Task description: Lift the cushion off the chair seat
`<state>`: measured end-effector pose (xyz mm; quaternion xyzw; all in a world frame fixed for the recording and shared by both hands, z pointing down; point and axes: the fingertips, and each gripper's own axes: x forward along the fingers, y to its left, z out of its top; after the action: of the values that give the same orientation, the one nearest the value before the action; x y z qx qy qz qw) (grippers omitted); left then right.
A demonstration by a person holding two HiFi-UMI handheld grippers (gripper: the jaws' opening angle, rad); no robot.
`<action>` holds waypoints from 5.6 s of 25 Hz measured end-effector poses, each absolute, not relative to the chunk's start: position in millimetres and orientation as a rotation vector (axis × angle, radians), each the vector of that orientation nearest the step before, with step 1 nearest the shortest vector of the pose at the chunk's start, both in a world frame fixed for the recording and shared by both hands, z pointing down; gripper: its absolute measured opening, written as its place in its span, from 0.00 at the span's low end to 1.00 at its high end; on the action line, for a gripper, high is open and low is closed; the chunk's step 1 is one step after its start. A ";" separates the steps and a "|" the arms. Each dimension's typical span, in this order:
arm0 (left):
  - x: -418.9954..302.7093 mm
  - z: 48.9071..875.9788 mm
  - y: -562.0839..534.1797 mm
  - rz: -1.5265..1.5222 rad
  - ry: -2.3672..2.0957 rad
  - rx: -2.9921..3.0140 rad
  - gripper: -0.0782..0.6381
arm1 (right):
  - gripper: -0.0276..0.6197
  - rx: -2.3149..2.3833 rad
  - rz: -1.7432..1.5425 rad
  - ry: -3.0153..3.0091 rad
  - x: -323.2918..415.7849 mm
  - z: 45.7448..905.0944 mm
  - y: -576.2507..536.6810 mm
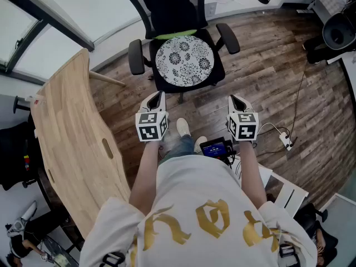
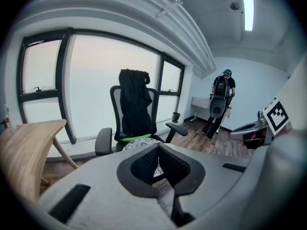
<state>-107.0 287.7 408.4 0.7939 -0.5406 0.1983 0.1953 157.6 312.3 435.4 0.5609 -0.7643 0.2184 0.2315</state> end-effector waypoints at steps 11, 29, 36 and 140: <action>-98.5 412.1 276.1 0.584 -1.550 2.230 0.12 | 0.06 1.527 0.660 -2.117 165.8 447.8 311.3; -90.1 441.3 218.9 0.593 -1.492 2.174 0.12 | 0.06 1.587 0.843 -2.161 183.3 466.6 262.8; -103.8 454.8 146.7 0.603 -1.495 2.129 0.12 | 0.06 1.549 0.862 -2.131 174.8 478.4 182.5; -221.6 811.3 -57.1 1.044 -1.438 1.225 0.37 | 0.37 1.096 0.810 -1.605 135.1 801.8 -106.0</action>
<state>-221.6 -57.1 811.3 0.5002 -0.5874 0.4265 0.4721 135.1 -106.0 801.8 0.4521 -0.6624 0.3342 0.4952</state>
